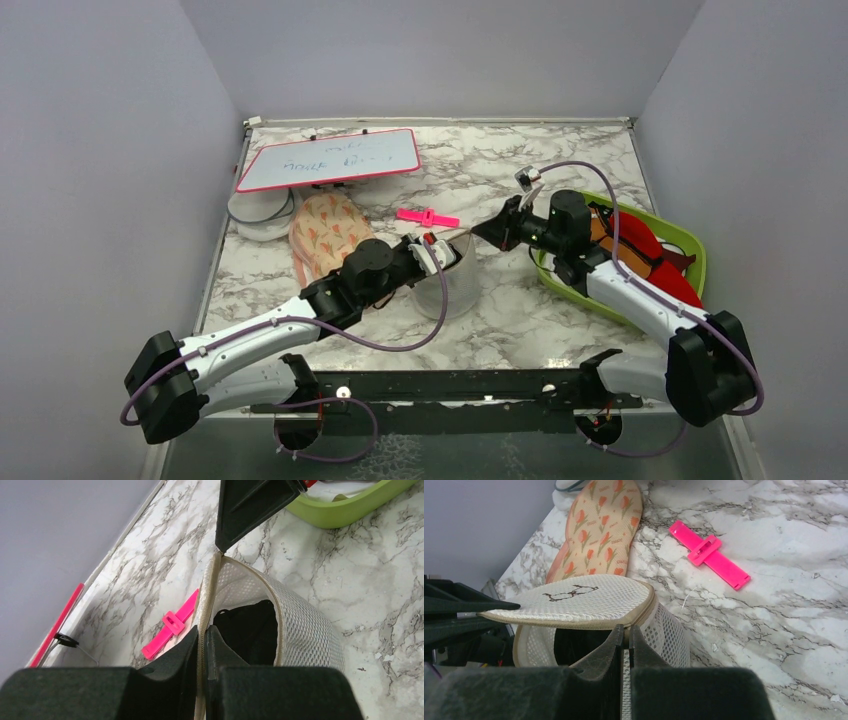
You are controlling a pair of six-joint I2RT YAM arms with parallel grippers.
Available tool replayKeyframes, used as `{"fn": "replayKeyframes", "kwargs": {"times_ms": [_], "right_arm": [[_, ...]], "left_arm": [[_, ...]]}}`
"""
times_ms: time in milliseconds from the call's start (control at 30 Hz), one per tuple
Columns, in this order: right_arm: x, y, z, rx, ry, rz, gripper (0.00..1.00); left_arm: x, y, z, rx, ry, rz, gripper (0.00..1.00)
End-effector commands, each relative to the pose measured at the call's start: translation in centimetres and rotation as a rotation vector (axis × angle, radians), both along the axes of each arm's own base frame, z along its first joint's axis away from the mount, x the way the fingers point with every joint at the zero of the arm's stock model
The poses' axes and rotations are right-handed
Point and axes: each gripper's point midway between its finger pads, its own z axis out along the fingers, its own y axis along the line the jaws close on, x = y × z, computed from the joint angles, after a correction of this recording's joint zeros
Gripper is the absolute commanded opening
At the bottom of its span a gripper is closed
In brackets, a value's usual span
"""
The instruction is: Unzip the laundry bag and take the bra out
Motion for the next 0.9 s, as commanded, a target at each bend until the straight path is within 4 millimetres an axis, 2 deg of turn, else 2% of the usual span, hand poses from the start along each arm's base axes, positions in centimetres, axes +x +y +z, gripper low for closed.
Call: {"fn": "replayKeyframes", "kwargs": {"times_ms": [0,233,367,533,733,867], "right_arm": [[-0.3,0.0,0.7,-0.012,-0.048,0.078,0.01],[-2.6,1.0,2.8,0.011,-0.103,0.195,0.01],[-3.8,2.1,4.0,0.01,-0.129,0.243,0.01],[-5.1,3.8,4.5,0.014,-0.127,0.286,0.01],[-7.0,6.5,4.7,0.013,-0.122,0.343,0.01],[-7.7,7.8,5.1,0.019,-0.123,0.362,0.01]], "left_arm": [[0.7,0.8,1.0,-0.022,-0.043,0.062,0.0],[1.6,0.6,-0.8,0.059,0.0,0.097,0.02],[1.8,0.4,-1.2,0.074,0.009,0.102,0.21],[1.9,0.6,-1.1,0.068,0.005,0.113,0.36],[1.8,0.6,-1.0,0.067,0.0,0.115,0.36],[1.5,0.5,-0.7,0.06,-0.007,0.104,0.27]]}}
